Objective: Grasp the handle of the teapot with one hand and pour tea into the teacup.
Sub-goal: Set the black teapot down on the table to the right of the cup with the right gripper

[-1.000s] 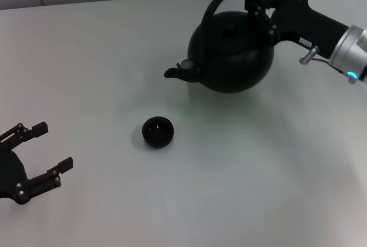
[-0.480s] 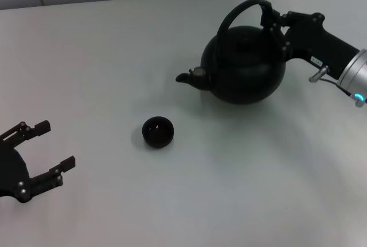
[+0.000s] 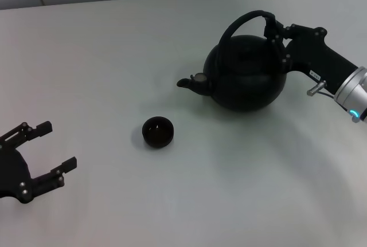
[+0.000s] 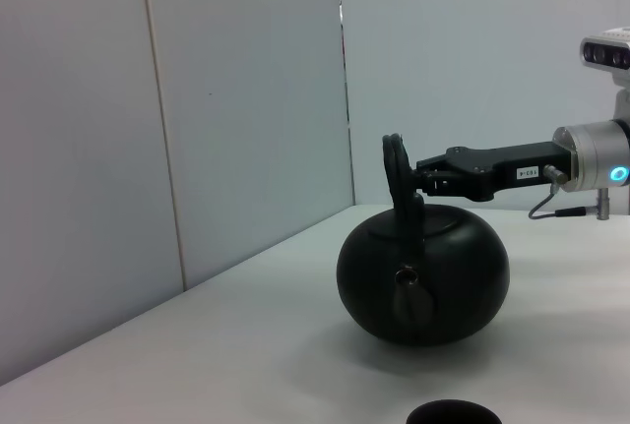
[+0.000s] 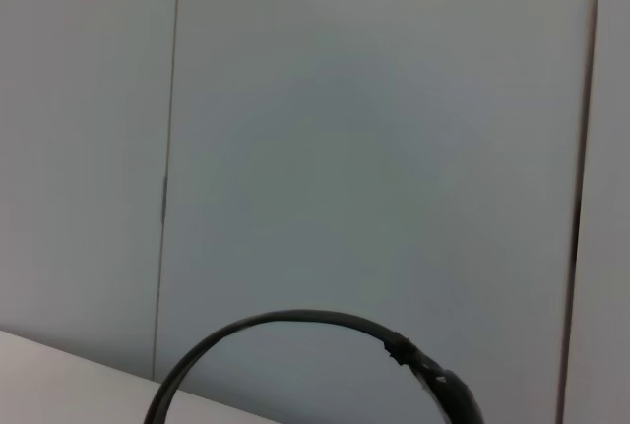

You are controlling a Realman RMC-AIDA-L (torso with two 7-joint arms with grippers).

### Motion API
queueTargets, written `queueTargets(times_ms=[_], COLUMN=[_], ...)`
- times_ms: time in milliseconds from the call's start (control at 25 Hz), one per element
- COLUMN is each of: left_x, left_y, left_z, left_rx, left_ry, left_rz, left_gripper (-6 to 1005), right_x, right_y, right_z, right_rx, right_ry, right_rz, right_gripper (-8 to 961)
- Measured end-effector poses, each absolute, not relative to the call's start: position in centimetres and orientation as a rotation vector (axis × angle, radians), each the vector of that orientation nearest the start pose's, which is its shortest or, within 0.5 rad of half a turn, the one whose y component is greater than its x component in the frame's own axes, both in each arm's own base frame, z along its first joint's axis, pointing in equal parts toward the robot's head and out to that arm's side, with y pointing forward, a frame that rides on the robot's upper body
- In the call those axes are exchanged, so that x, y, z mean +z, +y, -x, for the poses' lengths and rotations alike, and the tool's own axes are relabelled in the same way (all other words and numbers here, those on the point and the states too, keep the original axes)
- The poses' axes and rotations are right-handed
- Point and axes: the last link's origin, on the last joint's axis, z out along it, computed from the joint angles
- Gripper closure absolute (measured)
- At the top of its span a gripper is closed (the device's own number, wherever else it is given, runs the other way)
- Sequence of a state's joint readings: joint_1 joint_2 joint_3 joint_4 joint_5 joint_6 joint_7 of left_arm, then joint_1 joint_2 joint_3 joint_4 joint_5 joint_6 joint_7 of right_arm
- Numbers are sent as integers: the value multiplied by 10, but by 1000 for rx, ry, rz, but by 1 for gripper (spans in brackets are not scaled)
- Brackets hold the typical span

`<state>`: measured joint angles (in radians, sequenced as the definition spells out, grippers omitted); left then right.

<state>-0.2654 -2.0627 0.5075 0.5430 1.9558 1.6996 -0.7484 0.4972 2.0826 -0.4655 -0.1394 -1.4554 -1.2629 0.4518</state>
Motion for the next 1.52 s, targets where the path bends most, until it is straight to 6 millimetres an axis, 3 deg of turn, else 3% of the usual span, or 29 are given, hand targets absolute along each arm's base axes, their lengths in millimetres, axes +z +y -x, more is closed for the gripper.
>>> queueTargets(times_ms=[800, 1200, 1520], left_x=[10, 11, 11], left_y=[235, 234, 234], left_z=[338, 338, 338], left_rx=[-721, -726, -727], left_ry=[-247, -249, -246], left_rz=[2515, 2513, 2515], left_gripper=[189, 189, 194], right_x=[-27, -27, -26], right_y=[329, 327, 315], right_z=[-318, -319, -325], right_rx=[712, 717, 730], right_ry=[452, 454, 470], right_rz=[1997, 1991, 1976], right_gripper=[872, 716, 381])
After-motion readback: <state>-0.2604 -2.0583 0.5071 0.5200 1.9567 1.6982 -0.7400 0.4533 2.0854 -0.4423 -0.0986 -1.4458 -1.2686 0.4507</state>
